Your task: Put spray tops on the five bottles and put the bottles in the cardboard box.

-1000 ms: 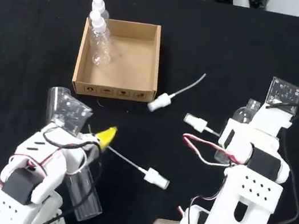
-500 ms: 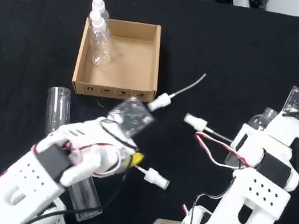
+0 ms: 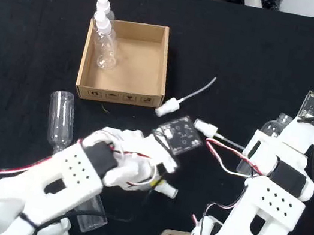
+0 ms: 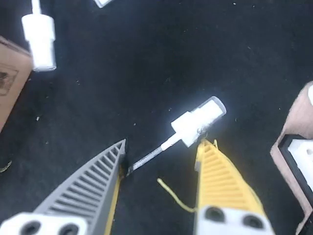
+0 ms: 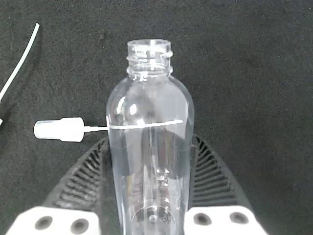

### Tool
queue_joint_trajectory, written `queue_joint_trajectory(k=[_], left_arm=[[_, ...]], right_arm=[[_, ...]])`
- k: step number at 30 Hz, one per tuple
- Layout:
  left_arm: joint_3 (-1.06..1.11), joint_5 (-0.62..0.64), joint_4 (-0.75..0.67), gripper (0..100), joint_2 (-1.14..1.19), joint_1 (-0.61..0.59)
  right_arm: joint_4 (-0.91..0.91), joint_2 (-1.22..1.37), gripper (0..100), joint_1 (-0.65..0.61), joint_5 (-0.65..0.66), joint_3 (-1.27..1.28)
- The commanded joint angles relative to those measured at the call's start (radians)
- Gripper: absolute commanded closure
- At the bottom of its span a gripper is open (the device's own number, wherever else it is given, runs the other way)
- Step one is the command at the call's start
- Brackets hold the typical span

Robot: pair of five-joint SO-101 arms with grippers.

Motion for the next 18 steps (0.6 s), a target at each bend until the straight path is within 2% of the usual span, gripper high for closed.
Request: queue_joint_trajectory(k=[1, 9, 18], left_arm=[[-0.068, -0.006, -0.071, 78, 0.041, 0.018], [-0.068, -0.009, -0.14, 78, 0.16, 0.021], [-0.116, -0.003, -0.147, 78, 0.276, 0.107]], right_arm=[[-0.023, -0.041, 94.3, 0.028, 0.003, -0.008], [-0.023, -0.041, 94.3, 0.028, 0.005, -0.008], [-0.023, -0.041, 94.3, 0.028, 0.005, -0.008]])
